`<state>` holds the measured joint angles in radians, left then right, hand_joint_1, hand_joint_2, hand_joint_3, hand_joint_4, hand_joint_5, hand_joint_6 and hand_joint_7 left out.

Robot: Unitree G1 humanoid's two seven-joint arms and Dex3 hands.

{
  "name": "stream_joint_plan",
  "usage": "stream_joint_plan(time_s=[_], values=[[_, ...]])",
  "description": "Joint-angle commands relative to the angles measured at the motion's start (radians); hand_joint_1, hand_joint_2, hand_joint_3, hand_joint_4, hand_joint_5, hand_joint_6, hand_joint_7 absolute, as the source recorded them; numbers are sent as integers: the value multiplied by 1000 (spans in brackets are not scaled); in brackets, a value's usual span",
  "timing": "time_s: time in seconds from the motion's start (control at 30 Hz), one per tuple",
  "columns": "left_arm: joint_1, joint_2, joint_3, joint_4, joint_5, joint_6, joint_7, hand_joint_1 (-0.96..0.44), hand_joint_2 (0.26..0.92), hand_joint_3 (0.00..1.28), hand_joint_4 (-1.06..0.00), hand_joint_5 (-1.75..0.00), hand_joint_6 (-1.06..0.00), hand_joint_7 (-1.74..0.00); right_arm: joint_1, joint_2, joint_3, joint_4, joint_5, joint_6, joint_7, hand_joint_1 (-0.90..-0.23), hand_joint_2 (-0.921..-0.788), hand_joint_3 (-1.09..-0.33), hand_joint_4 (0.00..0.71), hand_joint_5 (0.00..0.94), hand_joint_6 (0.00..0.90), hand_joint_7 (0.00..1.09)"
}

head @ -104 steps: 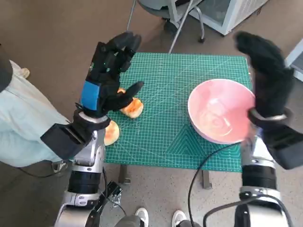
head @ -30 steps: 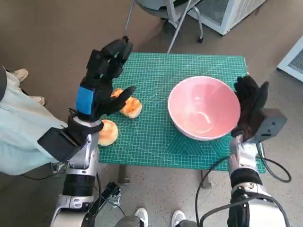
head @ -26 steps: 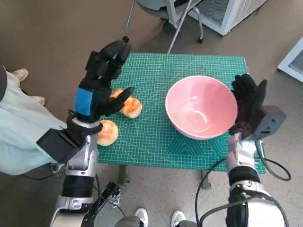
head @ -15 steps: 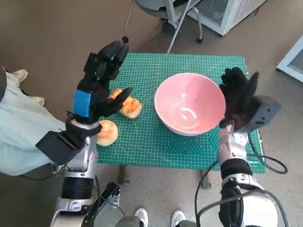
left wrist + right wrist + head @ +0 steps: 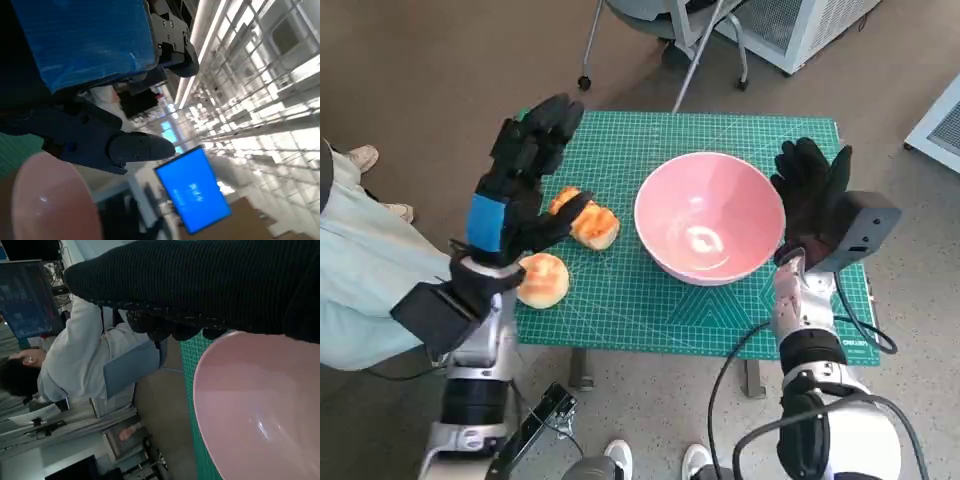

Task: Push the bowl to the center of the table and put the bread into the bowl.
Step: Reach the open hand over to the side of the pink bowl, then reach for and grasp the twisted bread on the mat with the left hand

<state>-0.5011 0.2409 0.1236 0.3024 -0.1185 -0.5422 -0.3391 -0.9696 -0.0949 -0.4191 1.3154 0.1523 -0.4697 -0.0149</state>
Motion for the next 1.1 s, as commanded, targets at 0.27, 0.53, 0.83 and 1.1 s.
stream_joint_plan(time_s=[0.27,0.53,0.83,1.1], values=[[-99,260,-29,204,307,-82,78,-363,921,260,-370,-6,-252,-471,-32,-44,51,-45,-31,-197,60,-495,-921,-745,320,16,121,568],[-222,341,-100,371,374,-106,41,-366,921,228,-368,-3,-268,-450,-21,-51,104,-140,-18,-405,225,-502,-921,-734,360,31,154,581],[-373,381,-213,564,444,-98,-43,-299,921,97,-341,0,-296,-333,46,-69,186,-334,20,-587,402,-520,-921,-697,382,24,138,633],[-486,377,-327,701,554,-50,-55,-196,876,7,-298,0,-355,-183,84,-71,223,-437,83,-609,495,-529,-921,-693,364,6,101,700]])
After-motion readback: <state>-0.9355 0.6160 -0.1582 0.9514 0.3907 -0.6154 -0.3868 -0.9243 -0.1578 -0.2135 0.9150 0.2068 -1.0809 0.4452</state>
